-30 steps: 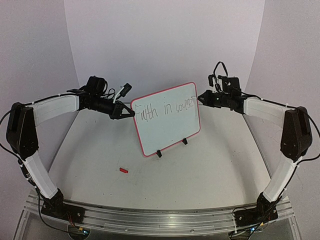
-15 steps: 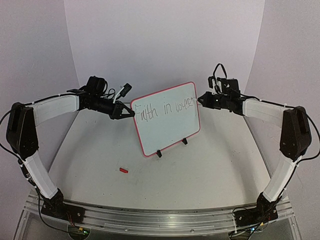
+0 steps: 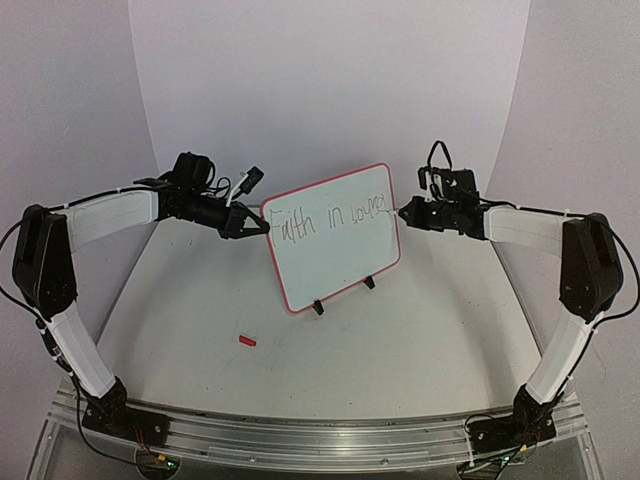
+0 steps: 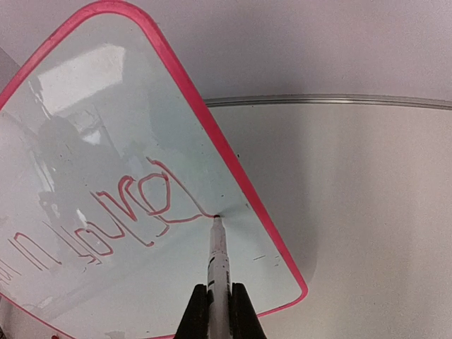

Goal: Write a sentence on the whiteboard

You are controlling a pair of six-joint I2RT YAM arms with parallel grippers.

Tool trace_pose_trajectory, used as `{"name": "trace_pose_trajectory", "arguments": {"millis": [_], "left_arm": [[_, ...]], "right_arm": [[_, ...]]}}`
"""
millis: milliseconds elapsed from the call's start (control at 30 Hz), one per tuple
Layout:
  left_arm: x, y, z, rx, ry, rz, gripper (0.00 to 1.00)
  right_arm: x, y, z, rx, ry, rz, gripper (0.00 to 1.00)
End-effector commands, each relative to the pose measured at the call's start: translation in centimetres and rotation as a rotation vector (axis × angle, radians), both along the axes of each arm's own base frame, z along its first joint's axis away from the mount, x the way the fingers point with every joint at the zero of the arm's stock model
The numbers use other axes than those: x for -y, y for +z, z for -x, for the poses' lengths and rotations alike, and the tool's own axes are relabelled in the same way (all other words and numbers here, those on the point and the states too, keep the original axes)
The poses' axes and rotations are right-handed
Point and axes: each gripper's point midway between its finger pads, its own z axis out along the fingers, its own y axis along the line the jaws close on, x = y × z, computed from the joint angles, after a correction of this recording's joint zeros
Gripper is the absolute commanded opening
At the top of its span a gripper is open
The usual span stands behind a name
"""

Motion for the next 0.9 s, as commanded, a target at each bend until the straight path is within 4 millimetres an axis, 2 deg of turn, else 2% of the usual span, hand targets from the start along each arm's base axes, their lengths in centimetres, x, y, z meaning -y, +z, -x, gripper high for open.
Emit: {"name": "trace_pose_trajectory", "arguments": {"millis": [0,233,667,867], "left_arm": [[0.7,-2.1,1.9,-0.059,-0.05,-0.064,0.0],[0.7,-2.0,1.9,-0.055,-0.05,-0.063,0.0],[0.7,-2.1,1.9,-0.058,-0.05,-0.064,0.0],[0.8,-2.1,1.9,-0.06,-0.052,-0.063,0.0]], "right_arm": [[0.8,3.5,-0.7,0.09,-0.057,-0.009,0.0],[0.4,7.2,-0.2,0.156,-0.026,-0.047,0.0],[0.1,8.6,-2.0,0.197,-0.041,-0.047,0.0],[-0.6,8.6,-2.8,0.201,-0.018,-0.054,0.0]]}}
